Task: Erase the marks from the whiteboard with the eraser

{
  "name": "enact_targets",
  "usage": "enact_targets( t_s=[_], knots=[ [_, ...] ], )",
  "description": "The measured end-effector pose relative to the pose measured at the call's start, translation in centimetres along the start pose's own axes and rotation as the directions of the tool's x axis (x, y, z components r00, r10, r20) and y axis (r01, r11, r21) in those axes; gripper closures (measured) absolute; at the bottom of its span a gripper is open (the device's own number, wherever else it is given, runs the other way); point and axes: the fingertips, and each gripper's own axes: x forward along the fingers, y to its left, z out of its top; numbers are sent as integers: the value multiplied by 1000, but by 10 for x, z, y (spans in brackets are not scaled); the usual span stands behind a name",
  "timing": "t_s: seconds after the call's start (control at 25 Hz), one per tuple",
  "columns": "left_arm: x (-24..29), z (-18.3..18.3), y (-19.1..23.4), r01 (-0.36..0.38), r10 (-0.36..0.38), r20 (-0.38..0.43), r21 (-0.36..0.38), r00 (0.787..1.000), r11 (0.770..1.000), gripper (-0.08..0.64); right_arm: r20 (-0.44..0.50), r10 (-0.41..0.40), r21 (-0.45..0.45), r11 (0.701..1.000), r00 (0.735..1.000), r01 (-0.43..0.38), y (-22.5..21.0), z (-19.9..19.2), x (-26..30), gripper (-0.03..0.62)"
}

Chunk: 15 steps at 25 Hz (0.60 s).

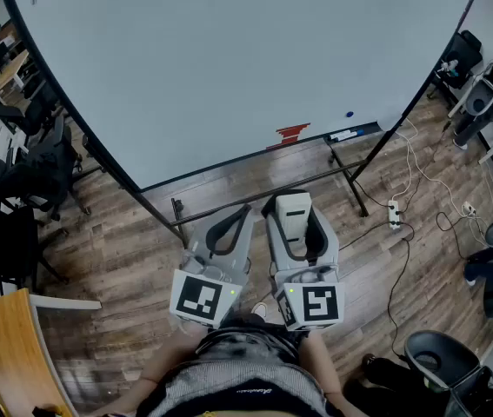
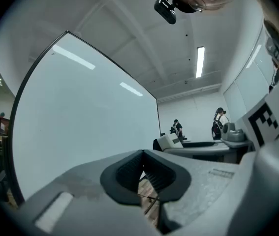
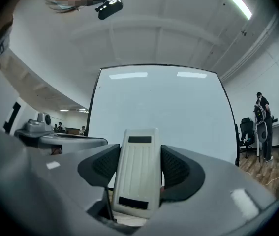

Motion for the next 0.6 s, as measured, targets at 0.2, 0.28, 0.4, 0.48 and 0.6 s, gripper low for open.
enact_targets(
  t_s=[0.2,0.28,0.4,0.48,0.6],
  knots=[
    [6,0,-5,-14,14,4,0,1000,1000,561,10,16,28,999,1000,-16,-10,1,-1,325],
    [9,0,-6,-25,25,8,3,1000,1000,561,10,24,26,999,1000,-24,-15,2,0,325],
    [14,-3,-9,-46,46,9,1,999,999,561,4,47,27,999,999,-47,-21,1,4,324],
    [18,-6,-10,-52,52,6,-14,999,999,561,-2,65,28,997,998,-65,-24,-1,7,324],
    [23,-10,-8,-70,70,-4,-33,998,997,561,-6,92,26,995,996,-91,-26,-2,16,324]
  ],
)
